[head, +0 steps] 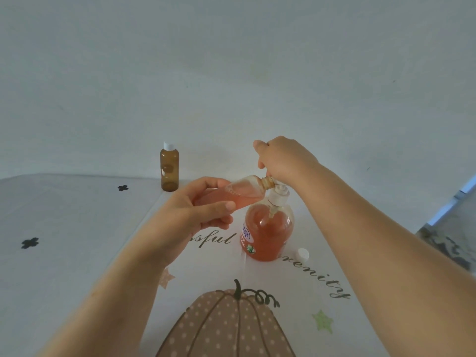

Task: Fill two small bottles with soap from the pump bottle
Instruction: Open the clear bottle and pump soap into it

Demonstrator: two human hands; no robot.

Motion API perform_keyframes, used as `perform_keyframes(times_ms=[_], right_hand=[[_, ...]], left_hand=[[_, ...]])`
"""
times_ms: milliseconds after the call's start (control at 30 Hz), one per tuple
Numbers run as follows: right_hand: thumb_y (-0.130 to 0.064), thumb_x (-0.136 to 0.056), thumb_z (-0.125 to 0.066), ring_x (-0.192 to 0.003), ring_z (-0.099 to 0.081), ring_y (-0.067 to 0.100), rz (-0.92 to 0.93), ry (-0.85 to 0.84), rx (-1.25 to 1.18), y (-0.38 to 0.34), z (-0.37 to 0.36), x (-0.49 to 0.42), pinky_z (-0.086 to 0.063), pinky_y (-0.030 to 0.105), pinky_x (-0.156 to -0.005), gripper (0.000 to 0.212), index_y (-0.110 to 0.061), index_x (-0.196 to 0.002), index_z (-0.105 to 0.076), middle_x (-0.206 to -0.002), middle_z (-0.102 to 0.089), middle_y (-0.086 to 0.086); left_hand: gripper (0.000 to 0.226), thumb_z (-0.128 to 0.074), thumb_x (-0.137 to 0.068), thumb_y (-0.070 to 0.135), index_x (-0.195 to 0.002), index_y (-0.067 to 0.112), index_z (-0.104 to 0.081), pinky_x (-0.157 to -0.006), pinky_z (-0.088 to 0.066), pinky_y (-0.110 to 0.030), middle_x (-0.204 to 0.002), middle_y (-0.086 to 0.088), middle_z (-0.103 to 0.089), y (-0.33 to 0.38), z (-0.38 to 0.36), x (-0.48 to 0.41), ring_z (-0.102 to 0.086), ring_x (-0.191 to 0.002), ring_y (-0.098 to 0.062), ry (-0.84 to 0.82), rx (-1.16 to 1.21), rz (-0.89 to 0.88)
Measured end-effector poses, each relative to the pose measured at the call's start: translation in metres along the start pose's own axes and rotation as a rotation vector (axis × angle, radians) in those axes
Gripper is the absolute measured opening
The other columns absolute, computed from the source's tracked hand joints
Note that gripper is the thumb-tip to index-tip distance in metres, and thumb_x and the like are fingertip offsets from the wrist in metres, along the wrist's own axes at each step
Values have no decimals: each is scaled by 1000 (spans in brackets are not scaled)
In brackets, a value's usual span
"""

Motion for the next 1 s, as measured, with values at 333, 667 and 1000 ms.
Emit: perform_keyframes(times_ms=[333,667,1000], right_hand=[[-32,-105,-29,-91,-66,29,-2,-40,-44,7,-15,-2,-52,38,-87,46,-9,-106,-68,-98,-71,11],[-41,-102,-32,-84,-69,27,12,23,-41,3,0,0,-46,33,-69,48,-10,-98,-69,-91,-74,7],[-41,-100,-37,-84,-70,28,6,26,-83,5,-2,-2,-50,34,-73,46,-9,-97,-70,-90,-74,8]], left_hand=[[35,-78,-68,11,-102,11,-70,-73,-57,-31,-95,-6,-69,-4,5,-2,-66,-75,-24,12,-57,34],[35,-77,-68,10,-102,11,-69,-71,-56,-30,-92,-8,-69,-2,2,-1,-65,-75,-24,12,-16,14],[37,-76,-70,12,-105,9,-67,-72,-55,-30,-91,-8,-69,-2,0,-1,-65,-76,-24,8,-16,2]])
Point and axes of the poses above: each hand's wrist, its own x-axis away from the middle knuckle, its own z-axis out of the back of the hand, y = z × x, the point moved 3 cm from there along -x, towards the middle knuckle
